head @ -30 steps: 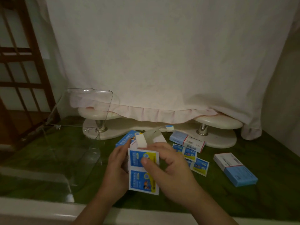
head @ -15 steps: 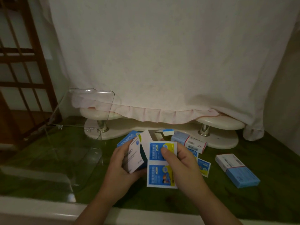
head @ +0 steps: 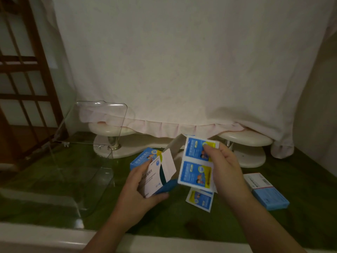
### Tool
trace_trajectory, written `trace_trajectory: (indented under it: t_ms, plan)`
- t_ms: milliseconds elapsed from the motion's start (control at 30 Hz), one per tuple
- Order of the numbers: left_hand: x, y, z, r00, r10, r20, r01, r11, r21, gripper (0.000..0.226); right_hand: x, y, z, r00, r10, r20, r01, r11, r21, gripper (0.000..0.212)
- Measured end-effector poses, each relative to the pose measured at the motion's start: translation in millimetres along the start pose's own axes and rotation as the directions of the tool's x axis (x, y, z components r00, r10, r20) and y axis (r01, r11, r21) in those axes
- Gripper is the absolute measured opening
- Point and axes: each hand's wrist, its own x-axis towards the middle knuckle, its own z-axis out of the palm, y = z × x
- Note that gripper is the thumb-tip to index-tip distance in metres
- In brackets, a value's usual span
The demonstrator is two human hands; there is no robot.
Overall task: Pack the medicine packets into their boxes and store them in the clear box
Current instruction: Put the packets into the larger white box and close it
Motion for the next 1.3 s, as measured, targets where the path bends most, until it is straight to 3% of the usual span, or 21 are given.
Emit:
trace_trajectory:
  t_ms: [367, 567, 667, 800, 900, 1167, 1300]
  plan:
    - [1, -3, 0, 1.000, 0.000, 0.005, 0.000, 1.000, -0.008, 0.096, 13, 4, 14, 0.979, -0.157, -0.131, 0.133, 0.976, -0.172, 0.025]
    - [1, -3, 1, 0.999, 0.027, -0.019, -0.027, 0.999, 0.017, 0.095, 6, 9, 24, 0.984, -0.088, -0.152, 0.072, 0.992, -0.108, 0.026]
    - [1, -6, 1, 0.999, 0.032, -0.024, -0.032, 0.999, 0.027, 0.096, 6, 9, 26, 0.982, -0.076, -0.171, 0.062, 0.994, -0.085, 0.020]
    - [1, -7, 2, 0.998, 0.046, -0.034, -0.044, 0.997, 0.057, 0.097, 7, 16, 25, 0.970, -0.131, -0.205, 0.081, 0.969, -0.235, 0.006]
    - [2, -9, 1, 0.999, 0.044, -0.027, -0.042, 0.997, 0.064, 0.099, 9, 18, 23, 0.964, -0.140, -0.228, 0.087, 0.970, -0.228, 0.007]
    - [1, -9, 1, 0.998, 0.053, -0.019, -0.051, 0.996, 0.074, 0.100, 7, 23, 25, 0.962, -0.152, -0.227, 0.104, 0.972, -0.212, 0.014]
    - [0, -10, 0, 0.997, 0.066, -0.026, -0.064, 0.996, 0.067, 0.099, 8, 34, 23, 0.983, -0.105, -0.148, 0.043, 0.926, -0.374, 0.012]
